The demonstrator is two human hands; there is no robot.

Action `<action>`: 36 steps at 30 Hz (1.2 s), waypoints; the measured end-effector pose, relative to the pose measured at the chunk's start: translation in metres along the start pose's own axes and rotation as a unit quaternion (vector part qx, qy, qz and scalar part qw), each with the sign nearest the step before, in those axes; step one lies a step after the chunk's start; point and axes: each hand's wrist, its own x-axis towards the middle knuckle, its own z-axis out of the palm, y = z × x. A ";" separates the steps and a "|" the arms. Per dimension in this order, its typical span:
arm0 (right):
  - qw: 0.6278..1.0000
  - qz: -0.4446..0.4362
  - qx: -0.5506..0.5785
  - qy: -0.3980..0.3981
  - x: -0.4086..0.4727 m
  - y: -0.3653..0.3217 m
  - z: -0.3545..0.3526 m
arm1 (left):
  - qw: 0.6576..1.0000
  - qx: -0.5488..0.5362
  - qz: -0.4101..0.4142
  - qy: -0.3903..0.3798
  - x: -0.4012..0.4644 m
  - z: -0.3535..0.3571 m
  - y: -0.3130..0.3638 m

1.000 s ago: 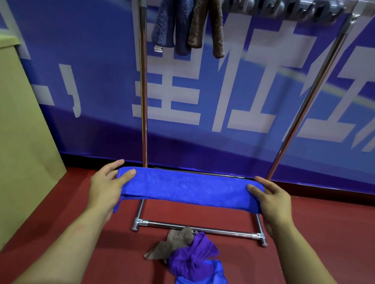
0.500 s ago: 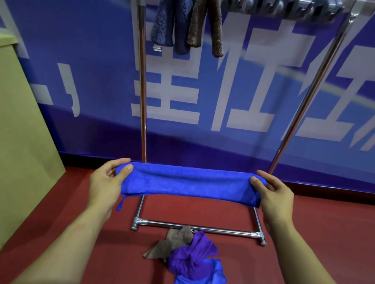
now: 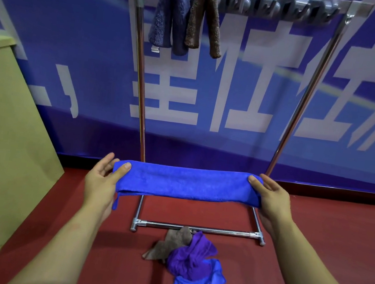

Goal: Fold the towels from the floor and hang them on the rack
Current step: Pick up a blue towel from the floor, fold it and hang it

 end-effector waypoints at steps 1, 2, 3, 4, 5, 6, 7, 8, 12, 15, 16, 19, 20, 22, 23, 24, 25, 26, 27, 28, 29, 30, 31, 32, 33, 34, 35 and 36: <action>1.000 0.023 0.002 -0.012 0.000 0.000 -0.001 | 0.999 -0.027 -0.038 -0.006 0.001 0.001 0.000; 0.999 0.044 0.001 -0.023 0.001 0.001 -0.002 | 0.996 -0.046 -0.072 -0.019 0.001 0.001 -0.001; 0.998 0.058 -0.003 -0.029 0.001 0.001 -0.003 | 0.993 -0.055 -0.097 -0.035 0.001 0.000 -0.003; 0.997 0.066 -0.007 -0.032 0.001 0.001 -0.003 | 0.990 -0.059 -0.116 -0.051 0.001 -0.001 -0.005; 0.997 0.066 -0.013 -0.036 0.001 0.001 -0.004 | 0.988 -0.060 -0.131 -0.062 0.002 -0.003 -0.007; 0.997 0.063 -0.018 -0.039 0.001 0.001 -0.004 | 0.986 -0.060 -0.142 -0.069 0.003 -0.004 -0.008; 0.997 0.056 -0.025 -0.040 0.001 0.000 -0.004 | 0.986 -0.054 -0.142 -0.072 0.004 -0.005 -0.009; 0.998 0.045 -0.036 -0.037 0.001 0.000 -0.004 | 0.988 -0.041 -0.131 -0.073 0.006 -0.005 -0.010; 0.993 -0.010 -0.119 -0.016 0.000 0.001 -0.001 | 0.988 0.143 -0.002 -0.058 0.007 -0.003 -0.013; 0.986 -0.055 -0.160 0.013 -0.004 0.002 0.003 | 0.971 0.223 0.079 -0.022 -0.002 0.004 -0.010; 0.981 -0.084 -0.176 0.021 -0.007 0.001 0.005 | 0.967 0.234 0.098 -0.009 -0.006 0.007 -0.008; 0.961 -0.162 -0.224 0.027 -0.013 -0.003 0.008 | 0.962 0.241 0.129 0.014 -0.011 0.013 -0.004; 0.957 -0.171 -0.232 0.026 -0.013 -0.004 0.008 | 0.963 0.236 0.132 0.013 -0.010 0.013 -0.004; 0.954 -0.174 -0.242 0.035 -0.012 -0.006 0.007 | 0.964 0.227 0.136 0.002 -0.008 0.009 -0.005; 0.954 -0.173 -0.243 0.043 -0.011 -0.006 0.006 | 0.966 0.222 0.134 0.001 -0.007 0.007 -0.006; 0.954 -0.171 -0.241 0.051 -0.011 -0.006 0.005 | 0.969 0.213 0.129 0.001 -0.006 0.006 -0.006; 0.954 -0.172 -0.239 0.058 -0.010 -0.007 0.004 | 0.972 0.203 0.122 0.002 -0.005 0.005 -0.007; 0.953 -0.176 -0.240 0.063 -0.011 -0.007 0.005 | 0.974 0.195 0.116 0.003 -0.005 0.004 -0.007; 0.951 -0.179 -0.242 0.066 -0.011 -0.008 0.005 | 0.976 0.189 0.111 0.005 -0.005 0.004 -0.007; 0.951 -0.181 -0.242 0.068 -0.011 -0.008 0.006 | 0.977 0.183 0.106 0.007 -0.005 0.004 -0.007; 0.950 -0.182 -0.243 0.070 -0.011 -0.008 0.007 | 0.979 0.179 0.099 0.011 -0.004 0.004 -0.007; 0.950 -0.183 -0.244 0.073 -0.011 -0.008 0.007 | 0.980 0.175 0.090 0.015 -0.004 0.004 -0.007; 0.949 -0.182 -0.246 0.076 -0.011 -0.007 0.006 | 0.981 0.174 0.084 0.016 -0.004 0.004 -0.008; 0.948 -0.182 -0.248 0.076 -0.011 -0.007 0.006 | 0.981 0.178 0.080 0.014 -0.004 0.004 -0.008; 0.948 -0.181 -0.251 0.074 -0.011 -0.005 0.005 | 0.980 0.184 0.079 0.011 -0.005 0.004 -0.009; 0.947 -0.181 -0.255 0.071 -0.010 -0.004 0.005 | 0.978 0.193 0.078 0.007 -0.005 0.004 -0.010; 0.946 -0.180 -0.260 0.068 -0.009 -0.003 0.004 | 0.976 0.204 0.078 0.003 -0.005 0.004 -0.011; 0.944 -0.180 -0.268 0.066 -0.009 -0.001 0.003 | 0.974 0.215 0.078 -0.001 -0.006 0.004 -0.011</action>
